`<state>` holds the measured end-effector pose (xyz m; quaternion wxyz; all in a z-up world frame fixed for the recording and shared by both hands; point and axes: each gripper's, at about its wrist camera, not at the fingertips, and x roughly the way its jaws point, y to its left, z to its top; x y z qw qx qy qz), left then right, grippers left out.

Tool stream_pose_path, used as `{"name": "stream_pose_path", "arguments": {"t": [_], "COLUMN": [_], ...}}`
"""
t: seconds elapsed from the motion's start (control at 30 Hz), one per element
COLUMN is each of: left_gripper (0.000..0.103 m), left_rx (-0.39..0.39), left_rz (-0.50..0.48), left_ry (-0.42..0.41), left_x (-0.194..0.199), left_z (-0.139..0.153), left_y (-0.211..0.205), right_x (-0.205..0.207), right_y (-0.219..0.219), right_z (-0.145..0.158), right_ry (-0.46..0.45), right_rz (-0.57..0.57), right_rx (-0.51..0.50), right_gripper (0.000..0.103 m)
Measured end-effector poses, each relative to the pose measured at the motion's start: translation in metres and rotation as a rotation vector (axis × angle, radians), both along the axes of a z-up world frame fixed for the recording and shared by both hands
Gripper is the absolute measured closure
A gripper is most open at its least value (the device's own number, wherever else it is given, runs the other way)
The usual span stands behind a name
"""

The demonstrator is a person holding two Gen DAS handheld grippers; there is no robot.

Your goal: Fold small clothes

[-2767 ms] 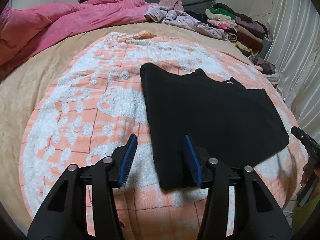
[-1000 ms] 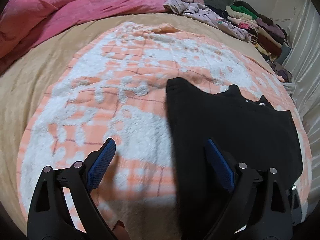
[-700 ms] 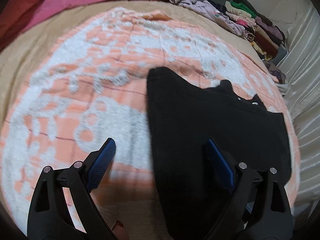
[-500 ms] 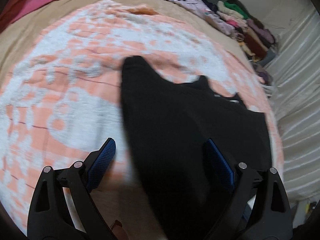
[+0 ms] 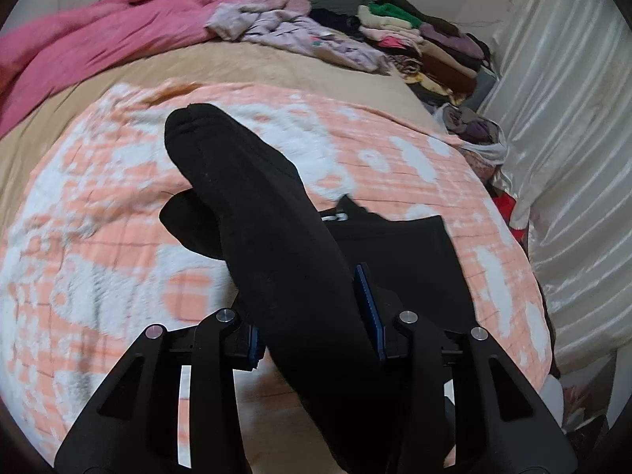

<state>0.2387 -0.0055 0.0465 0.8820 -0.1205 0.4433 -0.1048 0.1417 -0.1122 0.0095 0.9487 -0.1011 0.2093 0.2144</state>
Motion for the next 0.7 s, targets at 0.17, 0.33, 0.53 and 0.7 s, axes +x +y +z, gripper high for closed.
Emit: {"name": "stream_pose_path", "arguments": {"t": [0.17, 0.33, 0.53, 0.7], "left_gripper": [0.072, 0.072, 0.072, 0.072], "left_rx": [0.040, 0.055, 0.080, 0.090], "left_rz": [-0.040, -0.068, -0.089, -0.112], "left_ry": [-0.009, 0.003, 0.018, 0.038], "left_x": [0.006, 0.011, 0.016, 0.021], "left_z": [0.001, -0.004, -0.010, -0.022], "left_y": [-0.044, -0.076, -0.107, -0.133], "right_x": [0.003, 0.004, 0.007, 0.009], "right_y": [-0.033, -0.059, -0.086, -0.105], "right_z": [-0.003, -0.013, -0.023, -0.033], "right_ry": [0.028, 0.057, 0.091, 0.125], "right_rz": [-0.047, -0.091, -0.129, -0.159], "right_rx": [0.060, 0.102, 0.147, 0.166], "right_gripper": [0.097, 0.097, 0.097, 0.097]}}
